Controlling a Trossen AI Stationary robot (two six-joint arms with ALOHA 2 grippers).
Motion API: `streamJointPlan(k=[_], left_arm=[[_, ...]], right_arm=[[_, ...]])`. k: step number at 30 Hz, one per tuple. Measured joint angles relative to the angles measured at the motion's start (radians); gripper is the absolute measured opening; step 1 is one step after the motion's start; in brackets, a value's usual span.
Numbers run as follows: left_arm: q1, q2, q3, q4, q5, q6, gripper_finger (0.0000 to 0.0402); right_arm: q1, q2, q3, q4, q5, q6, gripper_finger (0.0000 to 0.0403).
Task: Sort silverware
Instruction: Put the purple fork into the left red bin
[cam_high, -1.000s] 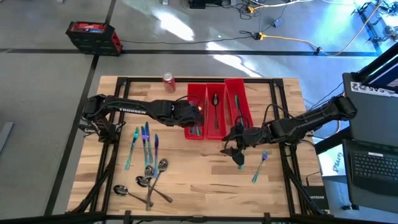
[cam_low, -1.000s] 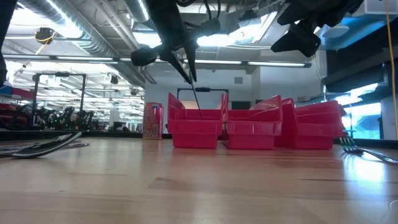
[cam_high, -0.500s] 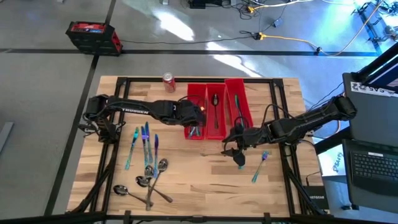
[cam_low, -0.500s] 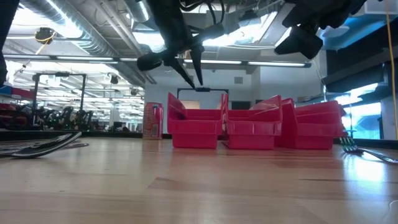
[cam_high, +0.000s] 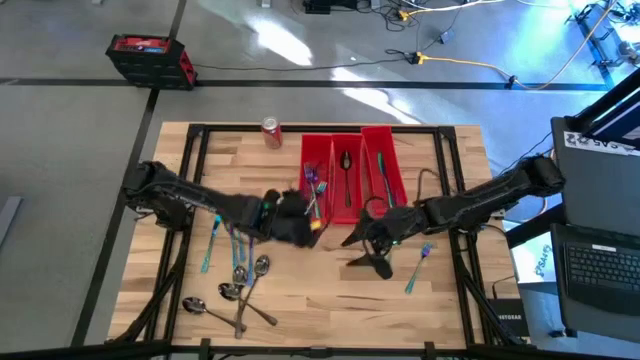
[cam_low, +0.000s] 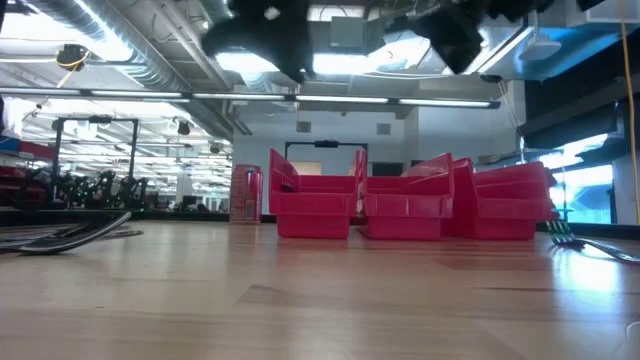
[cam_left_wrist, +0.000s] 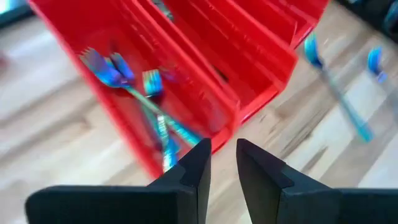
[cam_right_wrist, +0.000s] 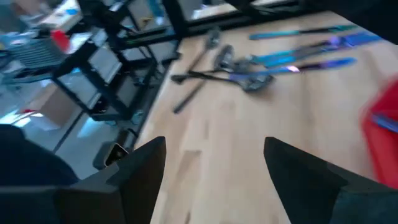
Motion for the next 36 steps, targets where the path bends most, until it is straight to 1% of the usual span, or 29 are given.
streamJointPlan(k=[2, 4, 7, 9, 12, 14, 15, 16, 17, 20, 22, 24, 27, 29, 32, 34, 36], left_arm=[[-0.056, -0.002, -0.001, -0.063, -0.064, 0.007, 0.0050], [-0.111, -0.003, -0.003, -0.127, -0.123, 0.014, 0.0034], [-0.178, -0.004, -0.003, -0.228, -0.158, -0.016, 0.0007], [-0.205, -0.003, -0.003, -0.283, -0.169, -0.058, 0.0003], [-0.227, -0.012, -0.022, -0.296, -0.189, -0.108, 0.0001], [-0.248, -0.044, -0.075, -0.233, -0.182, -0.094, 0.0000], [-0.263, -0.067, -0.108, -0.176, -0.177, -0.076, 0.0000], [-0.280, -0.096, -0.147, -0.117, -0.175, -0.062, 0.0000], [-0.295, -0.130, -0.190, -0.061, -0.173, -0.046, 0.0000], [-0.329, -0.251, -0.343, 0.157, -0.167, 0.027, 0.0000], [-0.341, -0.340, -0.454, 0.307, -0.142, 0.100, 0.0000], [-0.346, -0.417, -0.553, 0.430, -0.087, 0.157, 0.0000], [-0.336, -0.497, -0.665, 0.571, 0.028, 0.214, 0.0000], [-0.334, -0.525, -0.717, 0.622, 0.070, 0.225, 0.0000], [-0.333, -0.537, -0.754, 0.645, 0.080, 0.229, 0.0000], [-0.334, -0.537, -0.763, 0.643, 0.081, 0.229, 0.0000], [-0.334, -0.537, -0.773, 0.641, 0.081, 0.228, 0.0000]], right_arm=[[0.000, 0.079, 0.052, 0.014, -0.005, -0.037, 0.0257], [-0.002, 0.158, 0.123, -0.029, 0.020, -0.089, 0.0257], [-0.003, 0.274, 0.245, -0.117, 0.072, -0.185, 0.0240], [-0.008, 0.339, 0.326, -0.183, 0.083, -0.248, 0.0210], [-0.022, 0.412, 0.405, -0.282, 0.111, -0.270, 0.0138], [-0.038, 0.438, 0.428, -0.285, 0.126, -0.271, 0.0079], [-0.045, 0.443, 0.433, -0.273, 0.126, -0.271, 0.0048], [-0.051, 0.445, 0.440, -0.260, 0.126, -0.272, 0.0025], [-0.056, 0.447, 0.444, -0.239, 0.130, -0.272, 0.0014], [-0.064, 0.447, 0.445, -0.188, 0.136, -0.297, 0.0011], [-0.069, 0.448, 0.445, -0.174, 0.156, -0.322, 0.0003], [-0.077, 0.448, 0.445, -0.165, 0.176, -0.327, 0.0003], [-0.098, 0.462, 0.450, -0.147, 0.153, -0.324, 0.0009], [-0.105, 0.481, 0.463, -0.149, 0.151, -0.324, 0.0009], [-0.120, 0.514, 0.505, -0.159, 0.150, -0.294, 0.0009], [-0.146, 0.545, 0.558, -0.221, 0.142, -0.243, 0.0009], [-0.170, 0.577, 0.615, -0.317, 0.152, -0.249, 0.0004]])
